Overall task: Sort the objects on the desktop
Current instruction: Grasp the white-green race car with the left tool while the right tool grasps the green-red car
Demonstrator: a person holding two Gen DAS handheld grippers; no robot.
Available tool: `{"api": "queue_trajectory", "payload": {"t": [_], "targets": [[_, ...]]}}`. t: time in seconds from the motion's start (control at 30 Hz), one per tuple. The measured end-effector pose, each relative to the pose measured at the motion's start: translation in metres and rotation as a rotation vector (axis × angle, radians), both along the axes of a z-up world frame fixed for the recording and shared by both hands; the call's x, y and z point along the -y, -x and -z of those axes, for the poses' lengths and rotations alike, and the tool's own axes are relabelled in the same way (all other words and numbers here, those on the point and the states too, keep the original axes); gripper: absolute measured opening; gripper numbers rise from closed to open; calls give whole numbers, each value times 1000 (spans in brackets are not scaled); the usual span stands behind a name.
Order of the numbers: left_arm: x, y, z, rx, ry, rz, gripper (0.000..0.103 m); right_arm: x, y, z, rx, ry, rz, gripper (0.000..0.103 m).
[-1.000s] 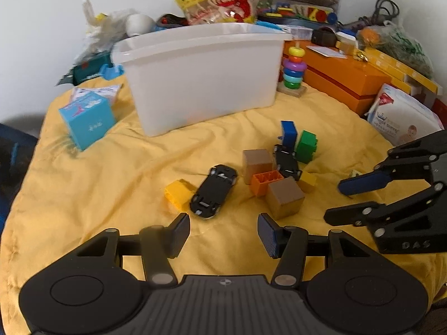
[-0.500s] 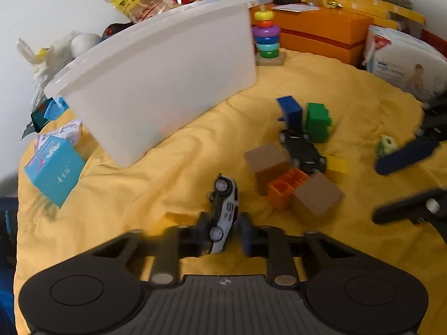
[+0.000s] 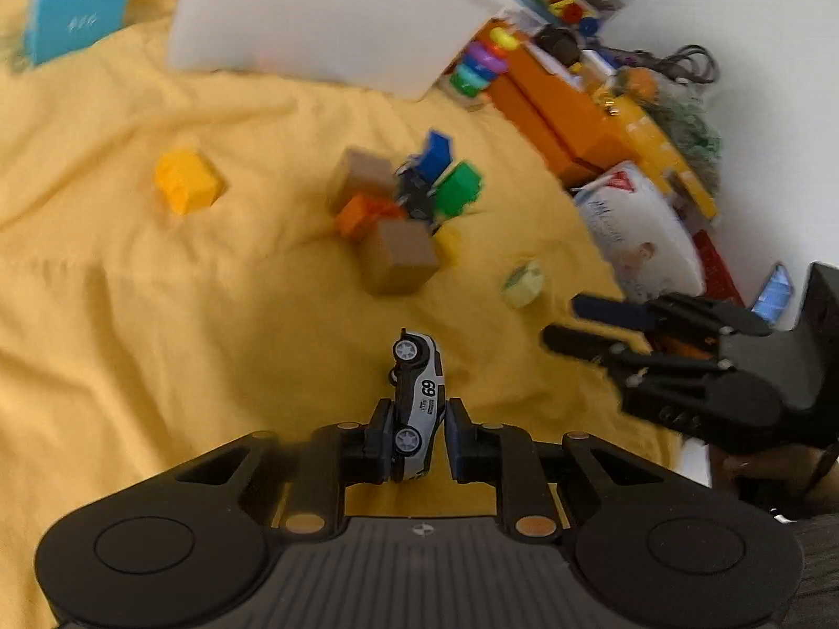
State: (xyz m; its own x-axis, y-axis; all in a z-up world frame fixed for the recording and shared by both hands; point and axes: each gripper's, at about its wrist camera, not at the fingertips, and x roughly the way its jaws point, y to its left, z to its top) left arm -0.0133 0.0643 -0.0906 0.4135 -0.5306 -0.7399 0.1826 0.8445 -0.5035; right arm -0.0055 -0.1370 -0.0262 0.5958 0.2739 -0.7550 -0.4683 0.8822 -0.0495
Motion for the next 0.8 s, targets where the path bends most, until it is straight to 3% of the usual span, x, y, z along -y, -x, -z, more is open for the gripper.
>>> {"api": "queue_trajectory", "payload": {"t": [0.1,0.17,0.23,0.47,0.57,0.63,0.7,0.8], "targets": [[-9,4,-4,38,-29,-76,37,-4,-9,-6,29,-27,-26,45],[-11,5,-10,76,-112,-113,45,-12,-20,-11,34,-66,-36,44],[-9,9,-17,118,-158,-109,45,-20,-36,-13,22,-105,-7,44],[11,15,-28,211,-246,-41,46,-26,-103,8,-194,-284,244,43],[14,22,-28,223,-255,-27,46,-27,-118,18,-263,-346,247,43],[16,23,-28,225,-274,-22,46,-33,-126,27,-288,-347,220,28],[16,25,-29,233,-296,-21,46,-39,-122,24,-247,-308,189,21],[17,26,-31,244,-306,-24,46,-45,-102,5,-116,-187,101,20]]}}
